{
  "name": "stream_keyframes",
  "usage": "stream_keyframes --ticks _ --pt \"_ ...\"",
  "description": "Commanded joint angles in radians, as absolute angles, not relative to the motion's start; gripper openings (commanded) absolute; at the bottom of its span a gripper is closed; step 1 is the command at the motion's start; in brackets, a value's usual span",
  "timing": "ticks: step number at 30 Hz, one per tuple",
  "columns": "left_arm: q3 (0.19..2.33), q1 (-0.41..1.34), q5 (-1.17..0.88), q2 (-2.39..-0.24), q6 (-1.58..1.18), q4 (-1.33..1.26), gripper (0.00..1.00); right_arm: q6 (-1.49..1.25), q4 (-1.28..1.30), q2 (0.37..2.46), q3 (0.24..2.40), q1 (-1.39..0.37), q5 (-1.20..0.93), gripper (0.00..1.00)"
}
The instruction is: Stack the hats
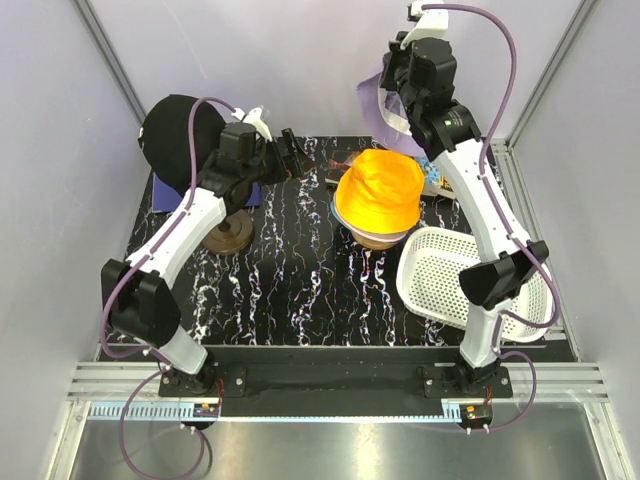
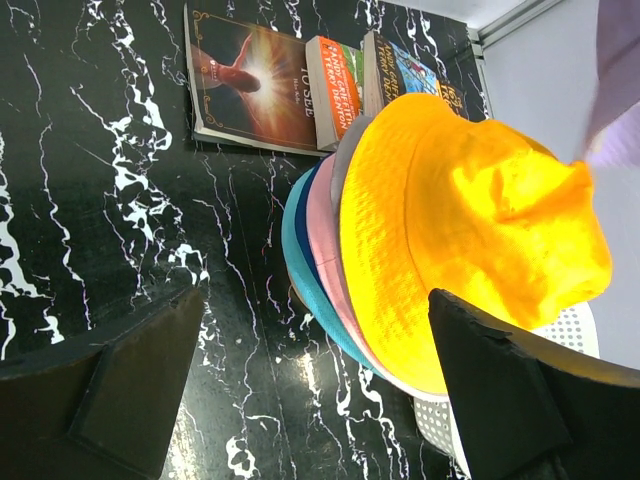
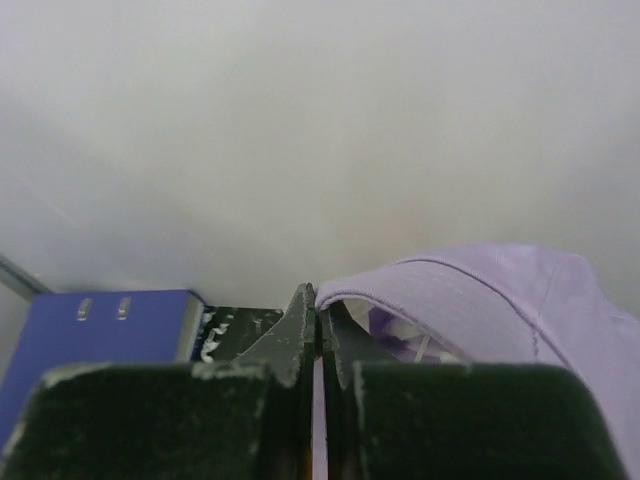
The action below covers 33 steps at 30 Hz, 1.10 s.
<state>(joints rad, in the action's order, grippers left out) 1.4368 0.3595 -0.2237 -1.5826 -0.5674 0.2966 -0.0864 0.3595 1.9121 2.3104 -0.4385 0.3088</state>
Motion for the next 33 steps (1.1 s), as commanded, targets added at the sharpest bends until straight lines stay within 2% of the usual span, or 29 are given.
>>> stream_keyframes --ticks 1,4,6,16,21,23,30,33 --pt "1.453 0.359 -0.216 -1.543 -0.545 0.25 0.99 -0.172 0.215 1.755 2.161 -0.443 0.193 0.0" --pt "1.46 0.359 -0.218 -1.558 -0.546 0.25 0.99 -0.234 0.088 1.599 1.882 -0.443 0.156 0.0" --pt "1.468 0.359 -0.229 -1.565 -0.555 0.25 0.99 -0.245 0.055 1.586 1.832 -0.443 0.193 0.0" --pt "1.467 0.357 -0.227 -1.555 -0.543 0.253 0.99 -0.117 0.052 1.845 2.178 -0.405 0.204 0.0" --pt "1.466 0.359 -0.216 -1.557 -0.535 0.253 0.99 -0.109 0.049 1.878 2.186 -0.391 0.129 0.0" --pt "1.466 0.357 -0.216 -1.557 -0.535 0.252 0.99 -0.121 0.032 1.841 2.123 -0.391 0.103 0.0" --pt "1.477 0.359 -0.238 -1.569 -0.522 0.252 0.99 -0.233 0.008 1.577 1.691 -0.391 0.019 0.0" --pt "1.483 0.359 -0.247 -1.572 -0.526 0.252 0.99 -0.307 0.072 1.468 1.576 -0.394 0.003 0.0"
